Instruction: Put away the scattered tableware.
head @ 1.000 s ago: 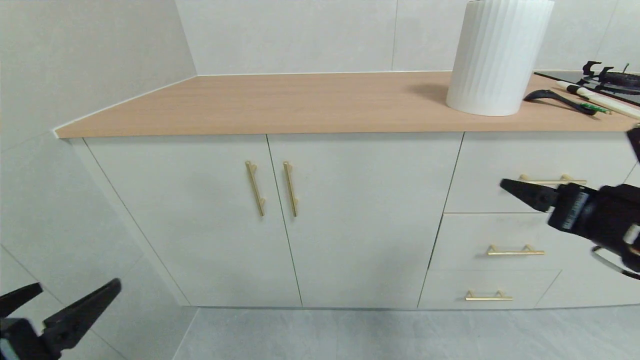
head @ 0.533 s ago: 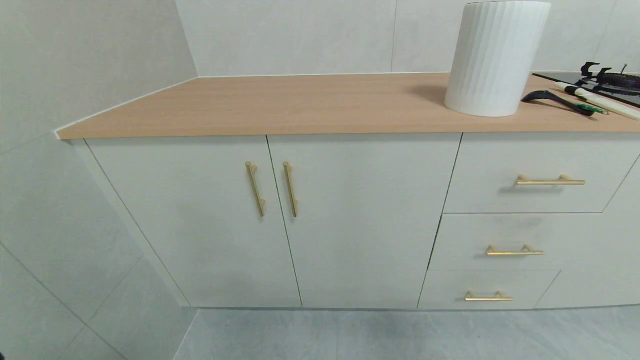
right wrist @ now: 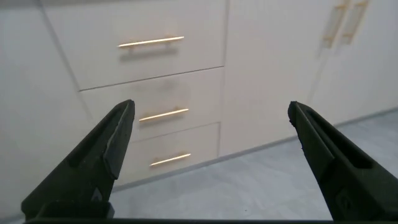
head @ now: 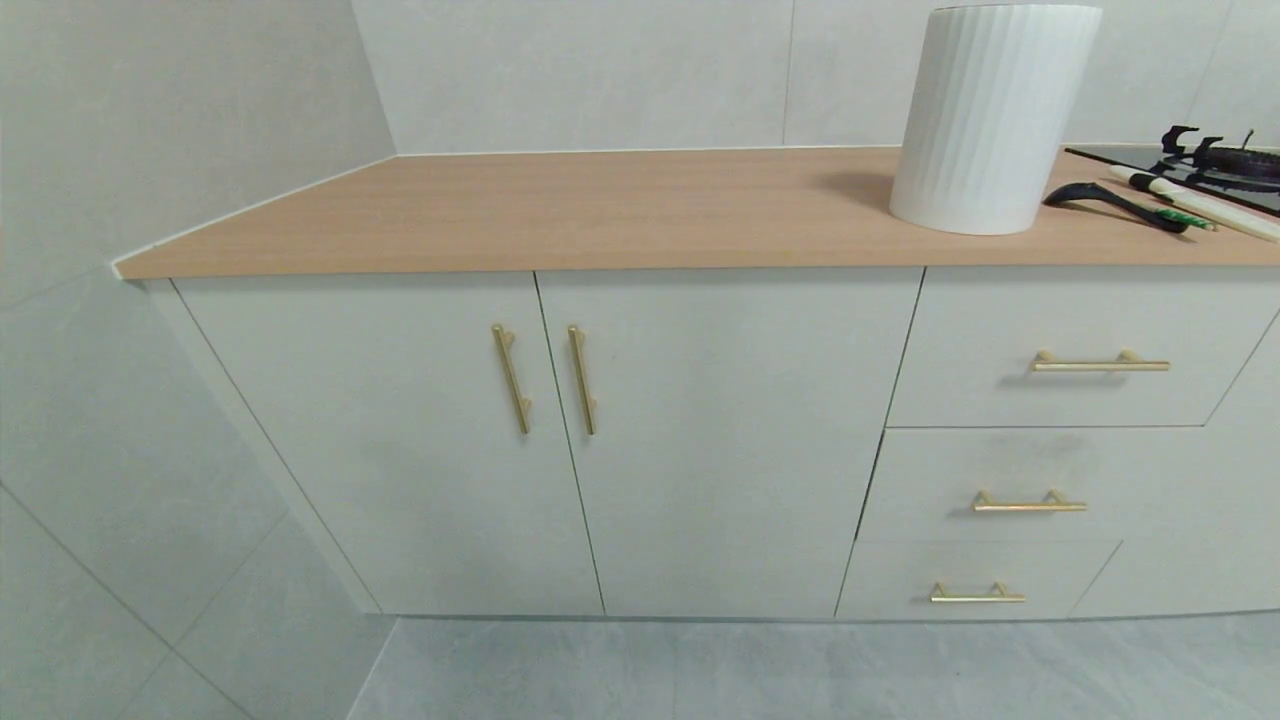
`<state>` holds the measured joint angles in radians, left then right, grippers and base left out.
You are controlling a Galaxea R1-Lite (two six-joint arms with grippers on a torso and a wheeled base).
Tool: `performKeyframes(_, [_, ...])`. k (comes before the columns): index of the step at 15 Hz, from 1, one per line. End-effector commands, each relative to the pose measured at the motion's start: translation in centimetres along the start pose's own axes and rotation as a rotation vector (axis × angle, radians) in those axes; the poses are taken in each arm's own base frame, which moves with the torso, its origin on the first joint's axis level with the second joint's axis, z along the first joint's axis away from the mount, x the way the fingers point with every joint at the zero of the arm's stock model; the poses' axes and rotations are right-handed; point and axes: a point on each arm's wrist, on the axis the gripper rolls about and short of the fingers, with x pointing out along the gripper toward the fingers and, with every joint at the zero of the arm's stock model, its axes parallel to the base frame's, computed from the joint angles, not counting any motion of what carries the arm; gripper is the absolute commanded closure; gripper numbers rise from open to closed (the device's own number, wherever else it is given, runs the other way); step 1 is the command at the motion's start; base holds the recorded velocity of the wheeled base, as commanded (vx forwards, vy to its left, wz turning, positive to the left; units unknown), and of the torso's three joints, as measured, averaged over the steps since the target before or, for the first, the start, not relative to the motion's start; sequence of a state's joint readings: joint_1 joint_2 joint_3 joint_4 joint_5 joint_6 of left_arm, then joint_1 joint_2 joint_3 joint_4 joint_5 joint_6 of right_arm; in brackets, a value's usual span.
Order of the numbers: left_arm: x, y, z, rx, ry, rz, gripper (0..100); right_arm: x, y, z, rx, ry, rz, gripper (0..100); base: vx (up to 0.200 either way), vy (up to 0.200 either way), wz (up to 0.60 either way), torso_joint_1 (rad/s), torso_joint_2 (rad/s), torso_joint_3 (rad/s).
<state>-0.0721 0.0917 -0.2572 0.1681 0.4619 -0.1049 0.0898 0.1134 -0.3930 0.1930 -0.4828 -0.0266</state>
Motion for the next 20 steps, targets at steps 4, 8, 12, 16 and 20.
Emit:
performKeyframes(4, [0.1,0.0,-3.7,0.083,0.019,0.041,0,-0.7,0.4,-3.5,-0.012,-0.004,-0.062,0,0.000,0.000,0.00,0.000,0.00,0.000])
performKeyframes(8, [0.9,-0.7,-5.1,0.096,-0.009,-0.153,0,1.1,1.7,-6.2,-0.002,-0.094,0.185,0,0.000,0.000,0.00,0.000,0.00,0.000])
performKeyframes(12, [1.0,-1.1,-5.7,0.108,0.016,-0.340,0,1.3,2.2,-8.3,-0.076,0.006,0.337,0,0.000,0.000,0.00,0.000,0.00,0.000])
performKeyframes(16, [1.0,-1.1,-5.6,0.121,0.011,-0.345,0,1.3,2.2,-8.3,-0.054,0.014,0.345,0,0.000,0.000,0.00,0.000,0.00,0.000])
performKeyframes(20, [1.0,-1.1,-5.6,0.127,0.010,-0.347,0,1.2,2.3,-9.1,-0.024,0.105,0.372,0,0.000,0.000,0.00,0.000,0.00,0.000])
